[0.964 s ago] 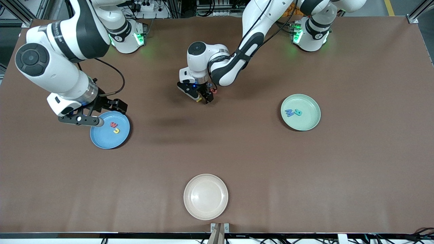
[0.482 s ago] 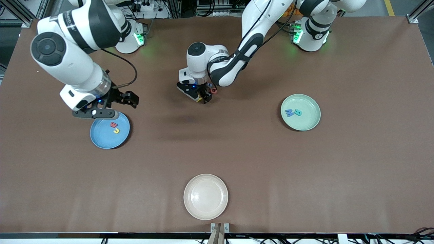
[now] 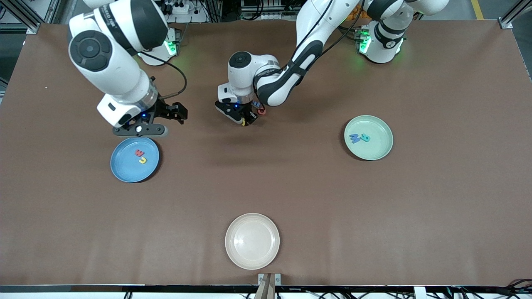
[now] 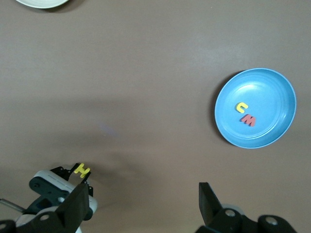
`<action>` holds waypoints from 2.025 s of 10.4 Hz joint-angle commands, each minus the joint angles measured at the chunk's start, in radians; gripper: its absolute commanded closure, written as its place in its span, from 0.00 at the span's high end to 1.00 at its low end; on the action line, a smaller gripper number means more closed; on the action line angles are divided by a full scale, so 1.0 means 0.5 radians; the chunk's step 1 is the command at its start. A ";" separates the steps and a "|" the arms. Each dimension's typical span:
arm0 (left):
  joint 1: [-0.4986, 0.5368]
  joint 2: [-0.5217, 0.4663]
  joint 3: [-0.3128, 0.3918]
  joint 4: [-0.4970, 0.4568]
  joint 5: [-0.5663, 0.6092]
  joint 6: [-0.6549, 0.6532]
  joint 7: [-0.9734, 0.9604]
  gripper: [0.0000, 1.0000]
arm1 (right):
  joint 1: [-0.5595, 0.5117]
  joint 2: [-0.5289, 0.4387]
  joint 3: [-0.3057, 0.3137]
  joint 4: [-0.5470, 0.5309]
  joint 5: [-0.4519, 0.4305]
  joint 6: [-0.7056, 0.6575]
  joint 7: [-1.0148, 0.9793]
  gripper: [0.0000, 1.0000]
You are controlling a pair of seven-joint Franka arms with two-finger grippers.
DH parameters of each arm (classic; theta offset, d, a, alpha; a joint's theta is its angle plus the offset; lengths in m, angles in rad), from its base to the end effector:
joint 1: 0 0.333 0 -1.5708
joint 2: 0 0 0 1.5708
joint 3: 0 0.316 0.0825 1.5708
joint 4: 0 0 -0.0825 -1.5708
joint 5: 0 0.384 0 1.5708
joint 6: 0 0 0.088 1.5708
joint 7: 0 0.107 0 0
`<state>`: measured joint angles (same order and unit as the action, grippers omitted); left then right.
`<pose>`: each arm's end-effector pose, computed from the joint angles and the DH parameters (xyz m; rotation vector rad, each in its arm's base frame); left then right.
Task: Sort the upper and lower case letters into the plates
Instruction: 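Grasp the yellow H with the left gripper while the right gripper returns, then carry the yellow H to the green plate with the left gripper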
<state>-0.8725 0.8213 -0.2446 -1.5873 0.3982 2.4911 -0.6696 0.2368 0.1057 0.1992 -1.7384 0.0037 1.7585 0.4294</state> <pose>0.3292 -0.6237 0.1716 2.9238 -1.0116 0.2172 0.5324 0.2438 0.5014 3.1259 0.0087 -0.1347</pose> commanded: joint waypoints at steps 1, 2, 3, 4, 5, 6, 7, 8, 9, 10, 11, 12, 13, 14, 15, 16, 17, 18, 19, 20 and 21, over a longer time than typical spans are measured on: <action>-0.010 0.036 0.014 0.039 -0.020 0.000 -0.011 0.24 | 0.042 -0.009 0.028 0.022 0.026 -0.020 0.120 1.00; -0.010 0.030 0.014 0.039 -0.020 -0.003 -0.011 0.08 | 0.087 0.003 0.034 0.022 0.011 -0.004 0.184 1.00; 0.005 0.011 0.014 0.033 -0.014 -0.030 -0.008 0.02 | 0.146 0.015 0.034 0.022 0.005 0.020 0.272 1.00; 0.012 -0.007 0.014 0.039 -0.011 -0.158 0.001 0.00 | 0.174 0.016 0.034 0.019 0.008 0.026 0.331 1.00; 0.021 -0.035 0.014 0.036 -0.011 -0.311 0.011 0.00 | 0.189 0.016 0.040 0.019 0.014 0.026 0.338 1.00; 0.051 -0.053 0.014 0.030 -0.011 -0.440 0.020 0.00 | 0.195 0.016 0.052 0.019 0.014 0.023 0.347 1.00; 0.118 -0.087 -0.002 0.027 -0.014 -0.578 0.102 0.00 | 0.195 0.016 0.074 0.019 0.014 0.023 0.383 1.00; 0.165 -0.133 -0.014 0.021 -0.017 -0.725 0.224 0.00 | 0.195 0.016 0.095 0.019 0.014 0.026 0.411 1.00; 0.235 -0.188 -0.020 0.003 -0.023 -0.864 0.338 0.00 | 0.195 0.016 0.141 0.019 0.017 0.030 0.448 1.00; 0.321 -0.258 -0.020 -0.022 -0.057 -0.944 0.494 0.00 | 0.195 0.019 0.190 0.019 0.014 0.030 0.518 1.00; 0.410 -0.353 -0.020 -0.059 -0.121 -1.012 0.678 0.00 | 0.198 0.025 0.260 0.016 -0.001 0.042 0.595 1.00; 0.514 -0.448 -0.020 -0.126 -0.152 -1.076 0.859 0.00 | 0.226 0.049 0.301 0.010 -0.004 0.066 0.680 1.00; 0.612 -0.531 -0.020 -0.221 -0.176 -1.080 0.994 0.00 | 0.250 0.068 0.331 0.004 -0.050 0.072 0.772 1.00; 0.665 -0.602 -0.026 -0.310 -0.195 -1.080 1.065 0.00 | 0.263 0.101 0.371 0.001 -0.099 0.073 0.828 1.00; 0.699 -0.684 -0.023 -0.447 -0.195 -1.077 1.081 0.00 | 0.266 0.126 0.402 0.001 -0.121 0.085 0.856 1.00; 0.817 -0.749 -0.035 -0.567 -0.192 -1.058 1.088 0.00 | 0.275 0.132 0.411 -0.014 -0.124 0.124 0.880 1.00; 0.898 -0.804 -0.048 -0.678 -0.192 -1.049 1.088 0.00 | 0.302 0.144 0.411 -0.039 -0.124 0.188 0.951 1.00; 1.005 -0.820 -0.060 -0.745 -0.174 -1.040 1.106 0.00 | 0.339 0.163 0.427 -0.066 -0.130 0.247 1.039 1.00; 1.060 -0.826 -0.063 -0.807 -0.158 -1.003 1.133 0.00 | 0.373 0.181 0.439 -0.097 -0.161 0.287 1.122 1.00; 1.140 -0.866 -0.060 -0.905 -0.152 -0.918 1.146 0.00 | 0.416 0.200 0.448 -0.112 -0.179 0.293 1.196 1.00; 1.198 -0.906 -0.063 -0.979 -0.152 -0.872 1.219 0.00 | 0.459 0.230 0.451 -0.116 -0.179 0.296 1.291 1.00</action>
<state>-0.3206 0.4369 -0.2585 -1.9836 0.3196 2.0081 -0.1004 0.4414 0.2076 0.4160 -1.7861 -0.0637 1.8935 1.0009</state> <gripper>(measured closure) 0.670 0.000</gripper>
